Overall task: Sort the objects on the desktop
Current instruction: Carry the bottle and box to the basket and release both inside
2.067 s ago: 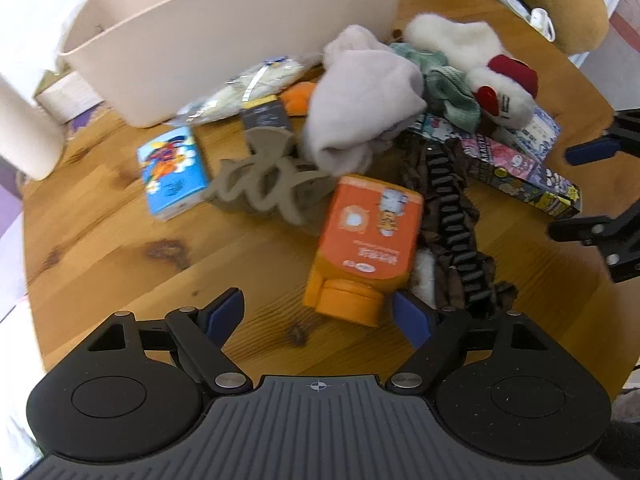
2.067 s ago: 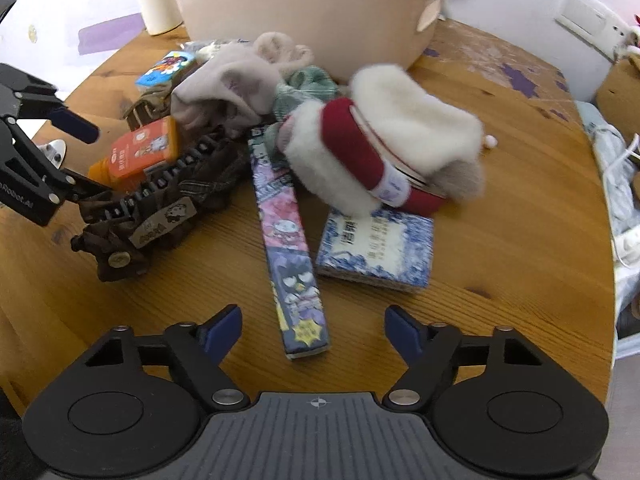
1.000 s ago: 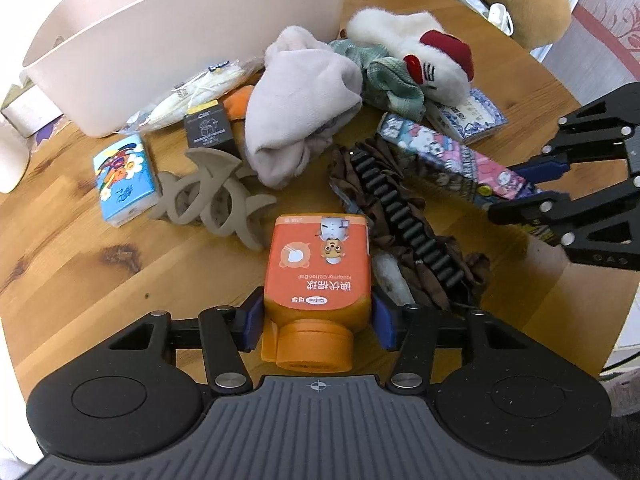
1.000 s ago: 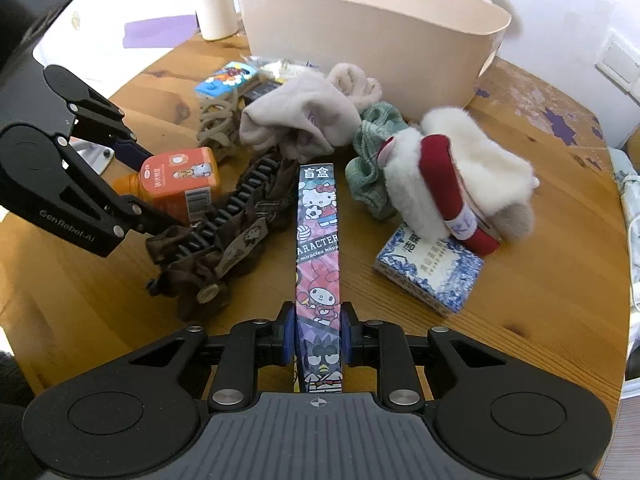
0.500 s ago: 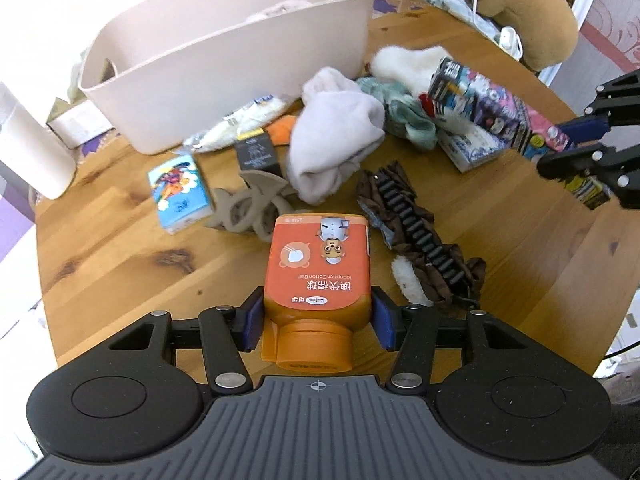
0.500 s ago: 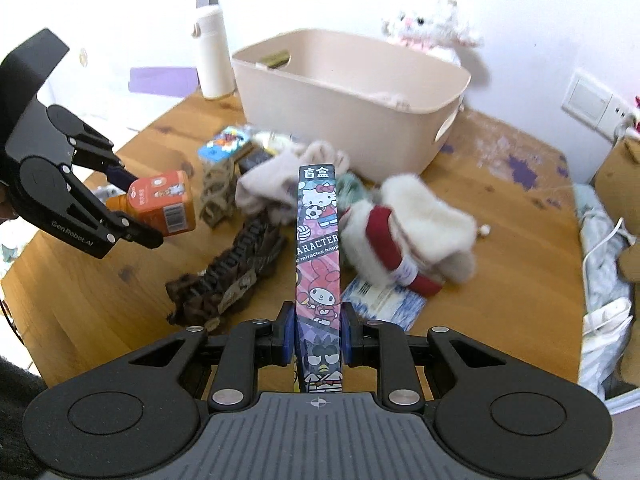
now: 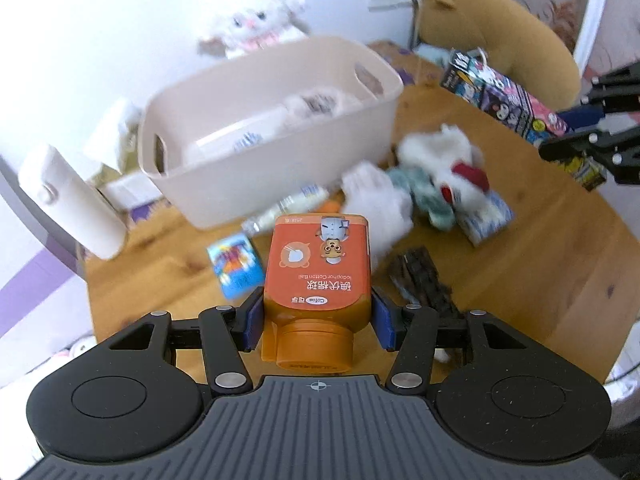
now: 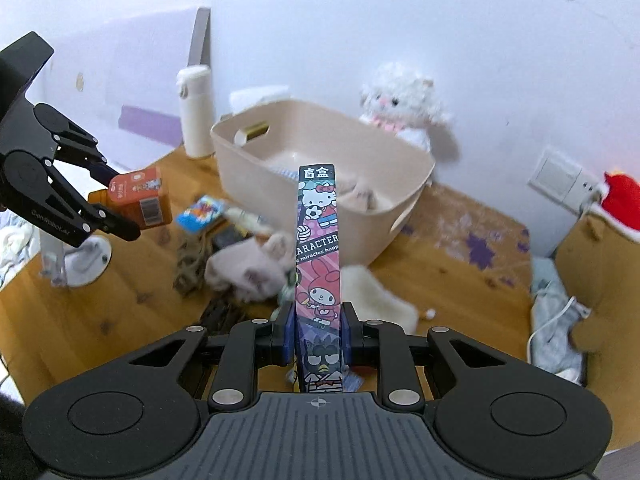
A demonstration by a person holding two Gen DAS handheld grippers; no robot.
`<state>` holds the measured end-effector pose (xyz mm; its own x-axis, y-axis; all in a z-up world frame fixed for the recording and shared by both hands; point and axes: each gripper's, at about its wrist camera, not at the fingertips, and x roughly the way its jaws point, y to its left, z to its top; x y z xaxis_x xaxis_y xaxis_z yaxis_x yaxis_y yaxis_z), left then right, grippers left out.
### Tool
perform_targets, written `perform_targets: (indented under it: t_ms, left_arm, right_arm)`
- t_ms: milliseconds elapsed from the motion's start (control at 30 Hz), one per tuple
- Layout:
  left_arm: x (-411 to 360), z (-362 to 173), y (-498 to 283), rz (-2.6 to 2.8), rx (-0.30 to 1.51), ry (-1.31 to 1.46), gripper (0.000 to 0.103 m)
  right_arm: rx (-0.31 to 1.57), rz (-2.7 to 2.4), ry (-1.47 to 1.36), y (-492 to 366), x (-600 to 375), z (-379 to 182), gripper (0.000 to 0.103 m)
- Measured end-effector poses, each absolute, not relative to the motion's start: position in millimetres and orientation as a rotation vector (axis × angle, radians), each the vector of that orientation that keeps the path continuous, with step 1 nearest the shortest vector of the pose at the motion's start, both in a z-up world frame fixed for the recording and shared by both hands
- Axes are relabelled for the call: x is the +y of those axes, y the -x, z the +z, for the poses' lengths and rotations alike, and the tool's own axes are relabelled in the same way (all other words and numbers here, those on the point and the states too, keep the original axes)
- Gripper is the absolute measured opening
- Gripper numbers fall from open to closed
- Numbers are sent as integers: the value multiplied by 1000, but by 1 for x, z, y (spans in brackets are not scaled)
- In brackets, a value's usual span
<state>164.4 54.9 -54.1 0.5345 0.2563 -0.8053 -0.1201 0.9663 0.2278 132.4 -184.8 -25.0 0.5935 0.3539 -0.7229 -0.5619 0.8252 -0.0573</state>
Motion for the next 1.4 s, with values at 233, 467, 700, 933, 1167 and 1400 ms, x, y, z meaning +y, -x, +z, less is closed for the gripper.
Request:
perform_targets:
  t_ms: [233, 467, 700, 933, 1167, 1400]
  left_arm:
    - [77, -28, -177, 279, 927, -178, 54]
    - [97, -8, -191, 303, 886, -206, 54]
    - [114, 12, -215, 320, 841, -227, 54]
    - [127, 22, -248, 349, 806, -196, 54]
    - [134, 14, -289, 349, 828, -196, 54]
    - [156, -16, -331, 384, 915, -111, 54]
  right_arm:
    - [714, 504, 295, -151, -186, -7, 21]
    - [670, 454, 299, -177, -193, 10, 21]
    - [650, 427, 316, -204, -193, 22, 21]
    - [637, 428, 321, -237, -179, 25, 21]
    - [641, 458, 377, -270, -150, 20, 21]
    - [699, 486, 414, -307, -118, -8, 21]
